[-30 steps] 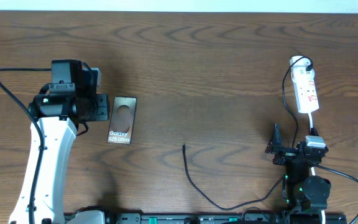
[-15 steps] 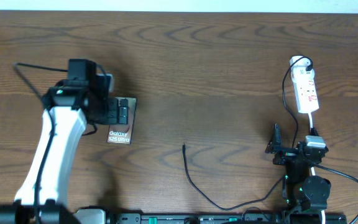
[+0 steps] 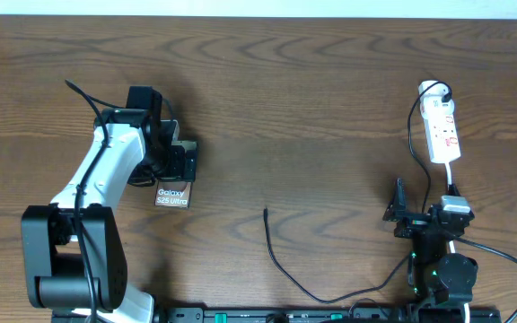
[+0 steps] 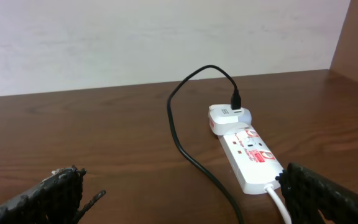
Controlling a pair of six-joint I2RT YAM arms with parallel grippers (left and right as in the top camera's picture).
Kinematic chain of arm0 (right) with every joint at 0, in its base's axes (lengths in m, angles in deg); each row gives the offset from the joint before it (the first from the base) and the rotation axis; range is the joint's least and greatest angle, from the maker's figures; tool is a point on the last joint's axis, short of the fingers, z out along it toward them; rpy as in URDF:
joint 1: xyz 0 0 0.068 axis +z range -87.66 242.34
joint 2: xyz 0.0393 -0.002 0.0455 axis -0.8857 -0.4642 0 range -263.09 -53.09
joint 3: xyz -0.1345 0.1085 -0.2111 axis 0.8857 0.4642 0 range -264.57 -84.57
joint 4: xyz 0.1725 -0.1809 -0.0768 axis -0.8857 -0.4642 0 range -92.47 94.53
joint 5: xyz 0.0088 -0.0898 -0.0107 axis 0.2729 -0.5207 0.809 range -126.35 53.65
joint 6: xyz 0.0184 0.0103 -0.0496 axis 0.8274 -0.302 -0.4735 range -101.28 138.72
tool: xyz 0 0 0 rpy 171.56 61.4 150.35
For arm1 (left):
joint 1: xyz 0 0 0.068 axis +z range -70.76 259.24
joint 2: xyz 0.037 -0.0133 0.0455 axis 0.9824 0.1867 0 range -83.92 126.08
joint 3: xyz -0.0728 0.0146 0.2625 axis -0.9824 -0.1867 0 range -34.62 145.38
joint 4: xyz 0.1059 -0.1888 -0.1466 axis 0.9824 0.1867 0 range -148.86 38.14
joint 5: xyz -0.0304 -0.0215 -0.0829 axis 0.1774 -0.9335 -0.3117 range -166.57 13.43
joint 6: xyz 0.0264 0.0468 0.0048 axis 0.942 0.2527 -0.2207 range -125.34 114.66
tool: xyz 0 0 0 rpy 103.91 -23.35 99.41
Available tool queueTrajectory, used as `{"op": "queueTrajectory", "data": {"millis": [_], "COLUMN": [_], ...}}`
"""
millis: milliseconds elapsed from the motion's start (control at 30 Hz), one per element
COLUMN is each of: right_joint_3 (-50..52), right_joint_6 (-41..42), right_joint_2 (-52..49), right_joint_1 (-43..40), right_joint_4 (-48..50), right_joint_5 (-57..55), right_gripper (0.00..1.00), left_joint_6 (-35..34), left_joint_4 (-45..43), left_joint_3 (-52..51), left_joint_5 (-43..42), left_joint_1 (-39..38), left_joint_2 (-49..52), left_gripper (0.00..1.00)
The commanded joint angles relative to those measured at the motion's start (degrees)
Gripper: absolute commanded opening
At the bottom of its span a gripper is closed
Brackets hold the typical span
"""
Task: Plug charger to phone and switch on socket
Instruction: 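Lower the left gripper and close it on the phone's long edges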
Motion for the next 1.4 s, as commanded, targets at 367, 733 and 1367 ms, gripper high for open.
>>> {"op": "queueTrajectory", "data": {"millis": [367, 733, 1367], "right_joint_3": [0.07, 0.07, 0.07], "right_joint_6": [0.09, 0.09, 0.07], "right_joint_2": [0.24, 0.24, 0.24], "right_joint_1": [0.02, 0.02, 0.02], "right_joint_4": [-0.22, -0.24, -0.22], "right_joint_5": [-0.02, -0.02, -0.02], "right_gripper": [0.99, 0.99, 0.99], "left_joint_6": [0.22, -0.72, -1.09], "left_joint_4": [-2.67, -4.50, -6.29], "left_joint_3": [1.07, 1.07, 1.05], "left_joint_5": [3.96, 4.85, 4.85], "left_joint_1": [-2.73, -2.95, -2.95], "left_joint_2": [0.22, 0.44, 6.58], "left_gripper": [0.99, 0.99, 0.99]}}
